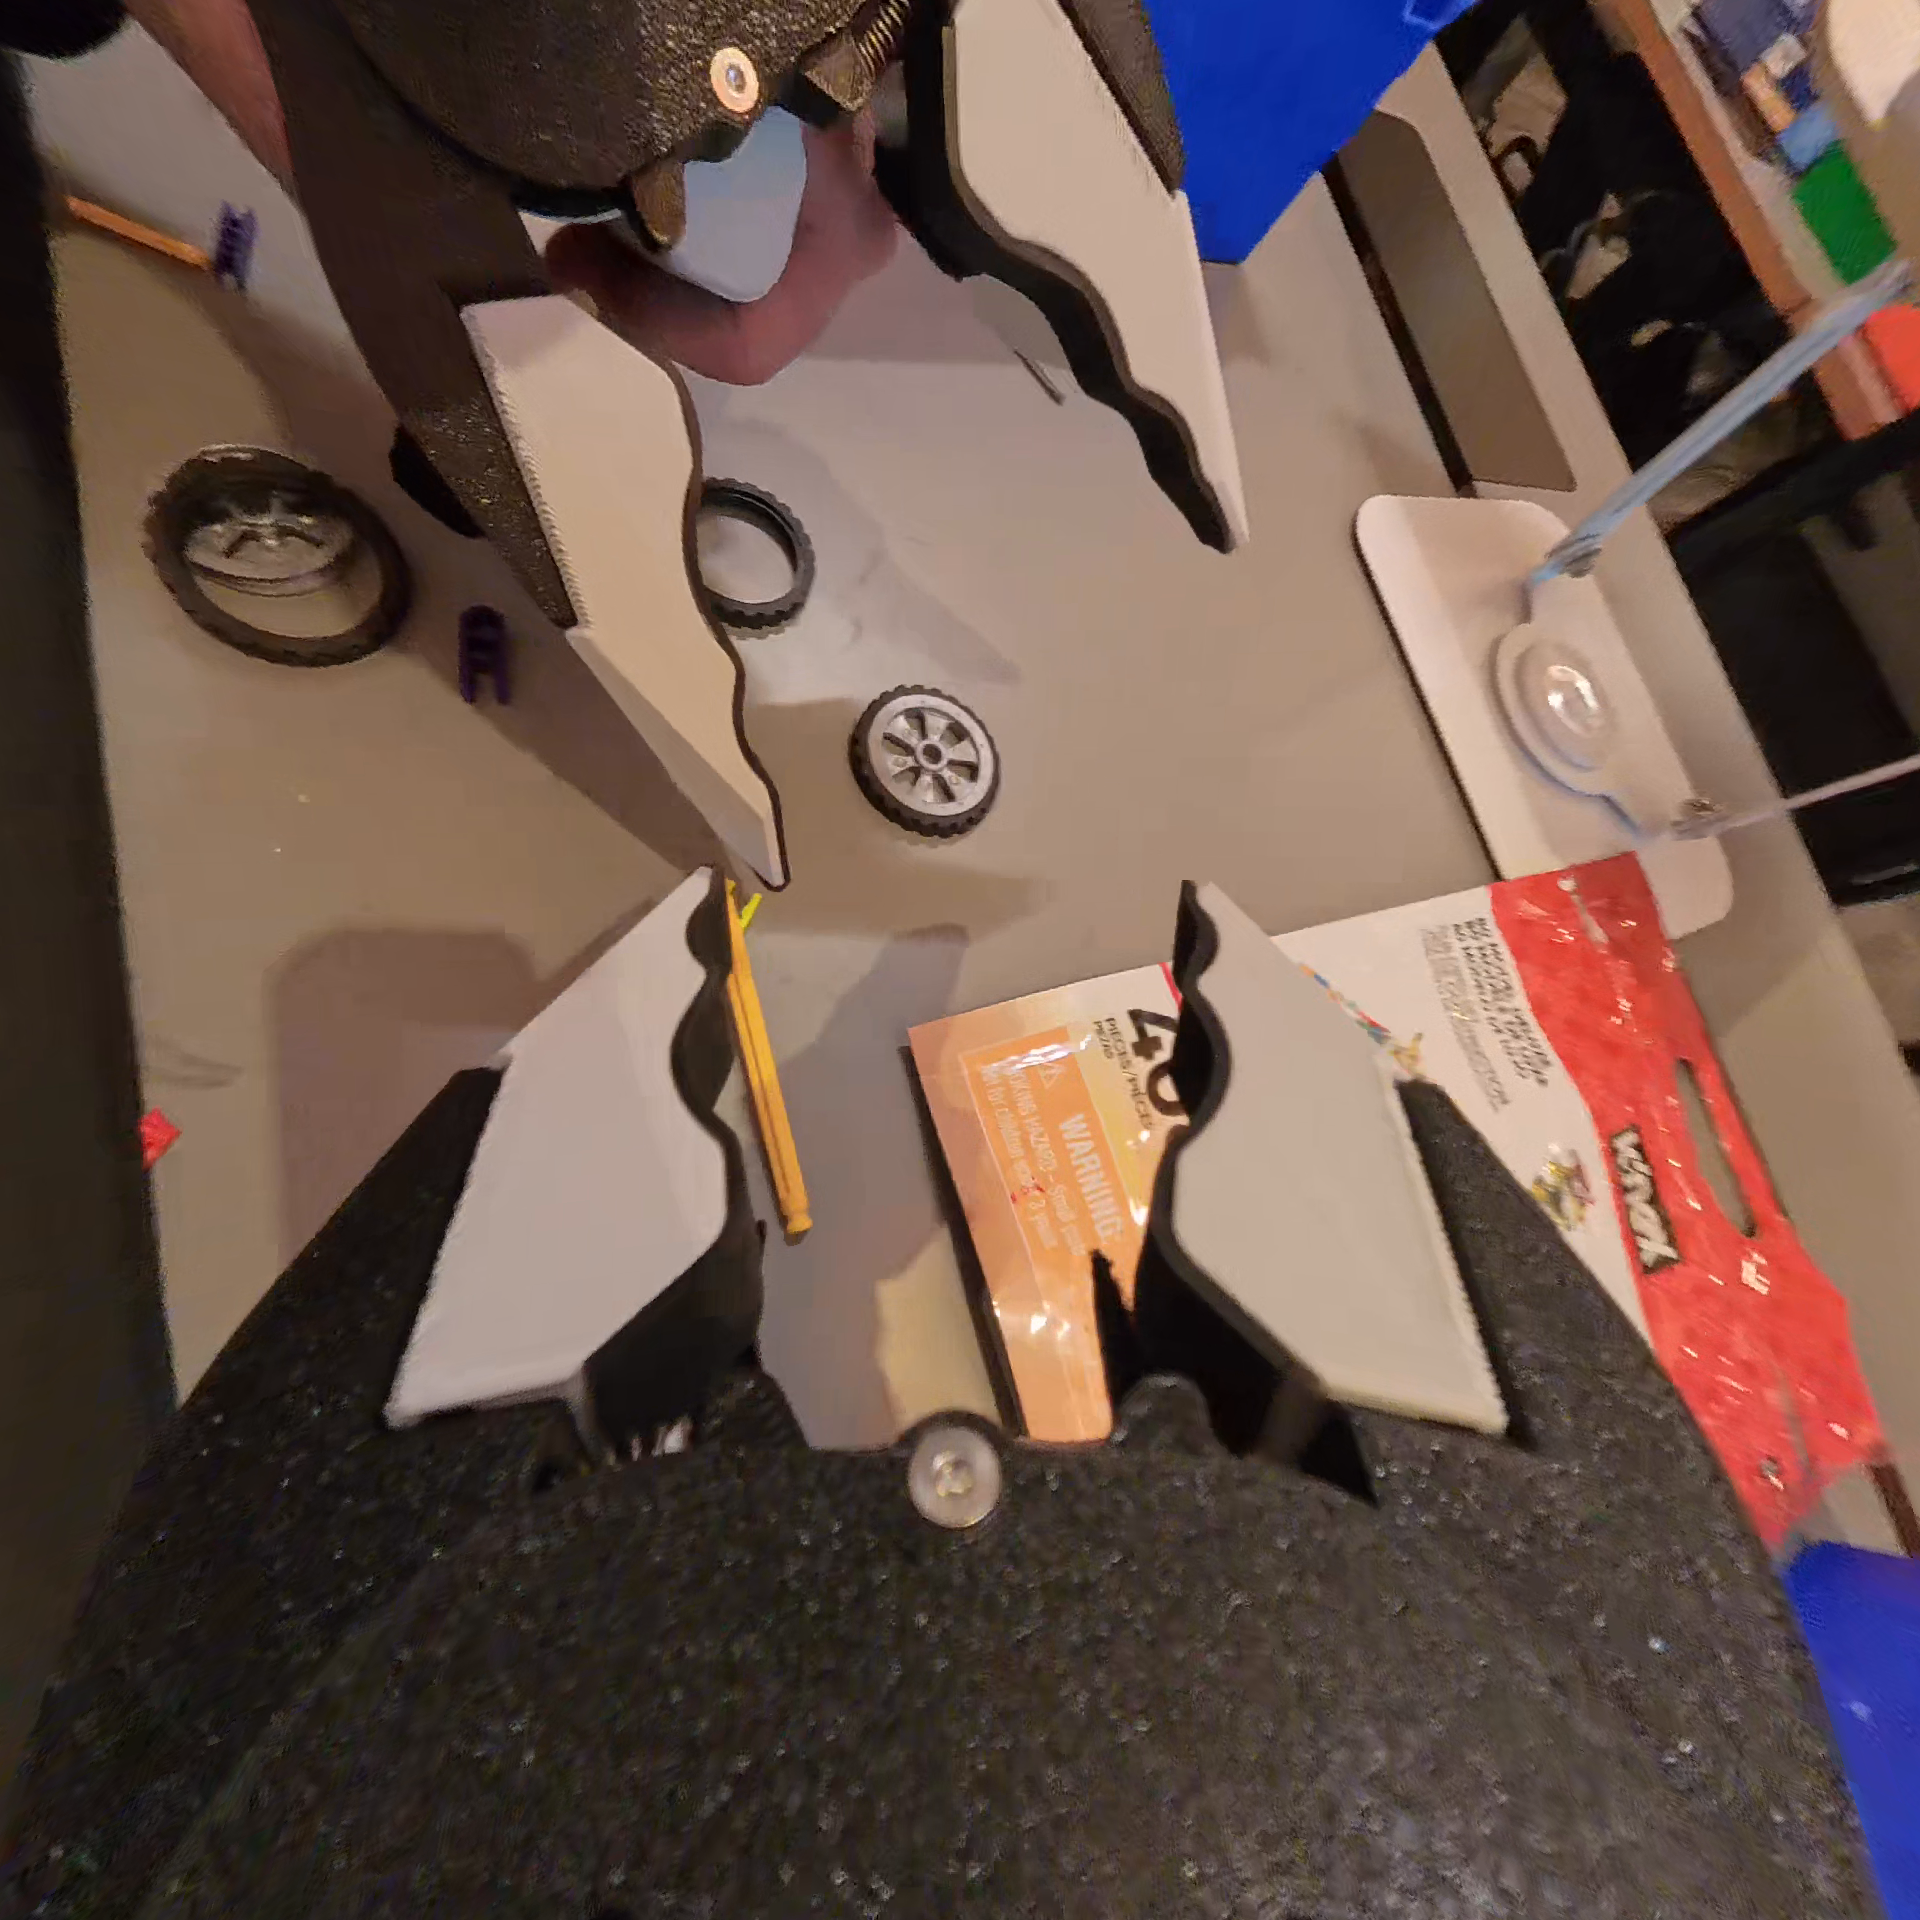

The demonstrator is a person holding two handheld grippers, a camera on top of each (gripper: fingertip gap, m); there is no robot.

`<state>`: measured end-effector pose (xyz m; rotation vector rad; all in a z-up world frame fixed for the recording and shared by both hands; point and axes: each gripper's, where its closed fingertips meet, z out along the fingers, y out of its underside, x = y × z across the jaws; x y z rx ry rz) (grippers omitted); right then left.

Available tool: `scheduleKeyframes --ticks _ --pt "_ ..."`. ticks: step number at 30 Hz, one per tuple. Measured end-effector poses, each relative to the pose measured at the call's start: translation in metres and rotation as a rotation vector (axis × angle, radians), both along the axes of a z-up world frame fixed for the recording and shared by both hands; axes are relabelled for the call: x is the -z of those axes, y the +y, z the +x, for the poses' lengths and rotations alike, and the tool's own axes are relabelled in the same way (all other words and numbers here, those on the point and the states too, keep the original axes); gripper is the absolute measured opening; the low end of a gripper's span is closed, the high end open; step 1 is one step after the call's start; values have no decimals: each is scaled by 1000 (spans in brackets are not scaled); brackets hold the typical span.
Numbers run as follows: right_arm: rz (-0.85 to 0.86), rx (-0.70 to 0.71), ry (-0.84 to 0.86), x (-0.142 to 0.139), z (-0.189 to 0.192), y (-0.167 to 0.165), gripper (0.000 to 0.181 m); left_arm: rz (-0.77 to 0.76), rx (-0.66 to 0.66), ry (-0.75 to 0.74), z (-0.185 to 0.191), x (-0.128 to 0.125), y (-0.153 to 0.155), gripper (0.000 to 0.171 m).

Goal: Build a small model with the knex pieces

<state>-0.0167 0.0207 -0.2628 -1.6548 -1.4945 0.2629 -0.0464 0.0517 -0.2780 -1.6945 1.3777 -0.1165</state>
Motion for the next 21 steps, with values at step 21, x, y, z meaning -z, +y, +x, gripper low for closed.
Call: scheduleKeyframes --ticks 21 --pt "-392 329 8 81 13 12 142 -442 -217 -95 -33 62 10 135"
